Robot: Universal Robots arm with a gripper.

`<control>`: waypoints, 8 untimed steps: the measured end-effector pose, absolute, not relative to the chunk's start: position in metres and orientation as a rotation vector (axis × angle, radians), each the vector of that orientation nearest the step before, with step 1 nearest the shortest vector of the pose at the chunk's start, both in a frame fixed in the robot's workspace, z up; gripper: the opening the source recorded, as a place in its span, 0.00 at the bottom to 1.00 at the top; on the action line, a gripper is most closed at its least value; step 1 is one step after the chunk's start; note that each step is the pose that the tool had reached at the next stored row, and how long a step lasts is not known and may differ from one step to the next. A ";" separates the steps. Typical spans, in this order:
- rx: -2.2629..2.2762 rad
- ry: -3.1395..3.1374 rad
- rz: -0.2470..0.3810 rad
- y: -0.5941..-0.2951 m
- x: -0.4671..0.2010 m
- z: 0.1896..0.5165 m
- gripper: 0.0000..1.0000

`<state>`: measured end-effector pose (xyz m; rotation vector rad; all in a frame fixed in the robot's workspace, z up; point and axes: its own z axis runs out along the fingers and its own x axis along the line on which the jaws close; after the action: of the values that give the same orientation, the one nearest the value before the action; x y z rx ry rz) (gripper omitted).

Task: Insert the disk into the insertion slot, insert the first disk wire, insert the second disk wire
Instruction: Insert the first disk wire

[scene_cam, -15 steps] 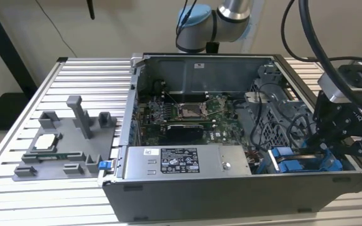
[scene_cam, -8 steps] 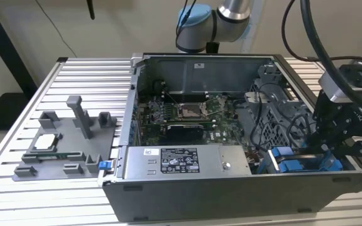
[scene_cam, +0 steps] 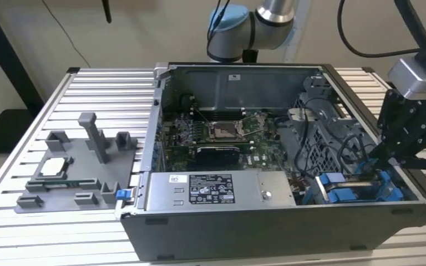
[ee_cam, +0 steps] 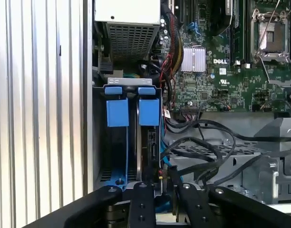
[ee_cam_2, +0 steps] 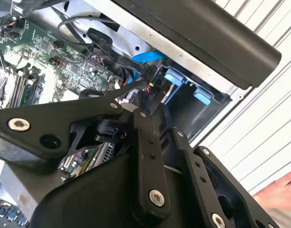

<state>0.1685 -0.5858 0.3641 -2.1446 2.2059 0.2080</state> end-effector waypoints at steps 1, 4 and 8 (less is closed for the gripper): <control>-2.143 2.204 0.204 -0.586 0.169 0.366 1.00; -2.139 2.197 0.192 -0.584 0.169 0.368 1.00; -2.136 2.195 0.186 -0.581 0.171 0.368 1.00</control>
<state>0.1707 -0.5809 0.3679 -2.1365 2.1946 0.1861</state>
